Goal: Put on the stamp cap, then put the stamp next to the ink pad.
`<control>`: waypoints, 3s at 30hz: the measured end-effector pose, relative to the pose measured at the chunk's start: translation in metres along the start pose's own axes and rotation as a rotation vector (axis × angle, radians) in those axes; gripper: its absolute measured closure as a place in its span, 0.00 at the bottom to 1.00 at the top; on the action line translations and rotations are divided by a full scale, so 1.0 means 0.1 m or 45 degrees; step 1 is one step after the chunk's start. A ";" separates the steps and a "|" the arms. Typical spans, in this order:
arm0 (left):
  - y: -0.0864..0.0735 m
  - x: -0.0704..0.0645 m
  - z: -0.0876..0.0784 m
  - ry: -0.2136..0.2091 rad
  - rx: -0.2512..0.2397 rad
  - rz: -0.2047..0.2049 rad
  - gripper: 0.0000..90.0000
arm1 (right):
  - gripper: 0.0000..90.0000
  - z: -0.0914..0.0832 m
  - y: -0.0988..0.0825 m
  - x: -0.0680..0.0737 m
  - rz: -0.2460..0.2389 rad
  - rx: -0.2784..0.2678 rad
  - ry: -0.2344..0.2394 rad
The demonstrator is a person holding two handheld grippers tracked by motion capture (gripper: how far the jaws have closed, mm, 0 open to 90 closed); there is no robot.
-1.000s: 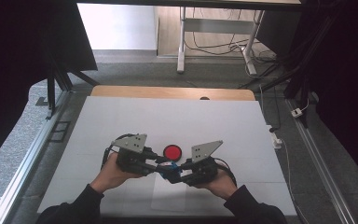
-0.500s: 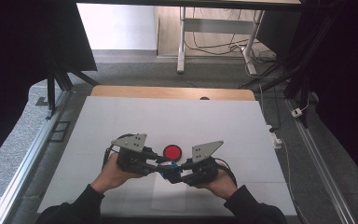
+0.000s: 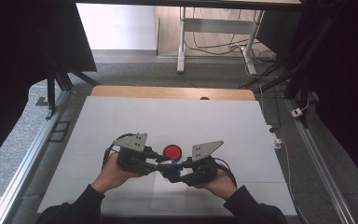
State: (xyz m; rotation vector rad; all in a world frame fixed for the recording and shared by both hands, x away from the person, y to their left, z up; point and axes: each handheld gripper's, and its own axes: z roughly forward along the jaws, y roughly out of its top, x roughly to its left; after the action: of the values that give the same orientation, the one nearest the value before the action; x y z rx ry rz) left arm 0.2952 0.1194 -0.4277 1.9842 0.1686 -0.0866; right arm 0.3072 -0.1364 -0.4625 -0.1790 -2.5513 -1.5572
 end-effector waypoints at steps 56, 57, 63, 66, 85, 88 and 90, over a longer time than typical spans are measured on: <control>-0.05 0.05 -0.33 0.324 0.085 -0.141 0.78 | 0.22 -0.26 -0.05 0.15 0.127 0.066 -0.374; -0.06 0.06 -0.34 0.333 0.090 -0.147 0.78 | 0.21 -0.27 -0.05 0.15 0.131 0.070 -0.379; -0.09 0.08 -0.37 0.373 0.100 -0.173 0.78 | 0.15 -0.31 -0.06 0.20 0.122 0.093 -0.444; -0.09 0.09 -0.40 0.394 0.103 -0.182 0.78 | 0.06 -0.34 -0.07 0.21 0.133 0.104 -0.481; -0.21 0.16 -0.53 0.537 0.163 -0.247 0.78 | 0.00 -0.65 -0.27 0.30 0.221 0.068 -0.689; -0.23 0.17 -0.54 0.555 0.172 -0.252 0.78 | 0.00 -0.73 -0.33 0.31 0.253 0.074 -0.728; -0.24 0.17 -0.55 0.566 0.177 -0.254 0.78 | 0.00 -0.79 -0.37 0.32 0.270 0.080 -0.747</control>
State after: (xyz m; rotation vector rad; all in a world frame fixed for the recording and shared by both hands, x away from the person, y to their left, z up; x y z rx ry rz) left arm 0.3074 0.1810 -0.4289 2.0961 0.6633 0.2228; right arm 0.2745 -0.2224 -0.4536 -0.9963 -2.8585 -1.5056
